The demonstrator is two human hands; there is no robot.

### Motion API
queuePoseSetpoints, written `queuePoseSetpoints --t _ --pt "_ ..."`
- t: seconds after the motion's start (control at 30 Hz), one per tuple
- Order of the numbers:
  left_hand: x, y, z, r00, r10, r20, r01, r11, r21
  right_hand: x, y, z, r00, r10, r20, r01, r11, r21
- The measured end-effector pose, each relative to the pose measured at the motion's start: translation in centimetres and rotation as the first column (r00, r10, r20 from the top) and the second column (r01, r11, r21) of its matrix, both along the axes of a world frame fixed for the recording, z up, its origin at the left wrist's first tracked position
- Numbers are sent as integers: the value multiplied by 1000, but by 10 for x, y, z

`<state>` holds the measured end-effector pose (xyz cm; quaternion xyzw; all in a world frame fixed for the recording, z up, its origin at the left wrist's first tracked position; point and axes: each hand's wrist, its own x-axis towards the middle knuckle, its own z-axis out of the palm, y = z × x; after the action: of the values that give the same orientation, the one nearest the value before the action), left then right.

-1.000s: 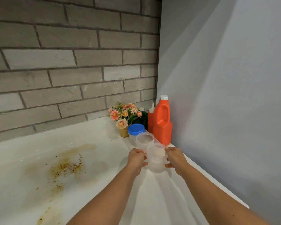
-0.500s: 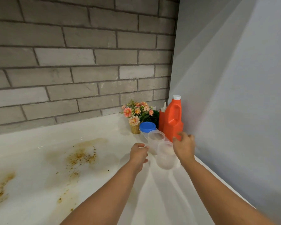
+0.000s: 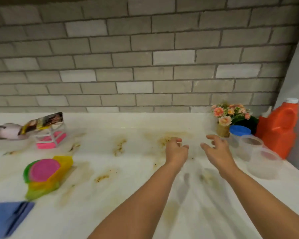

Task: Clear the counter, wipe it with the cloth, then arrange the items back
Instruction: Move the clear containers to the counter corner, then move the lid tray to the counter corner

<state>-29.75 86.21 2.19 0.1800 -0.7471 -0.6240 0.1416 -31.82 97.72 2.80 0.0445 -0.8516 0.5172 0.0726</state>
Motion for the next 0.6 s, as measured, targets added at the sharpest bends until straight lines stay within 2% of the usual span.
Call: queuePoseSetpoints --t 0.27,0.4,0.6 --pt "76 -119 42 955 255 -150 -273 955 -118 44 -124 20 954 297 24 -297 955 -17" --pt "103 -170 55 926 335 -173 -364 916 -170 63 -174 32 923 385 10 -384 922 -38" --pt "148 -259 38 892 417 -174 -450 855 -258 93 -264 17 874 472 115 -467 881 -72"
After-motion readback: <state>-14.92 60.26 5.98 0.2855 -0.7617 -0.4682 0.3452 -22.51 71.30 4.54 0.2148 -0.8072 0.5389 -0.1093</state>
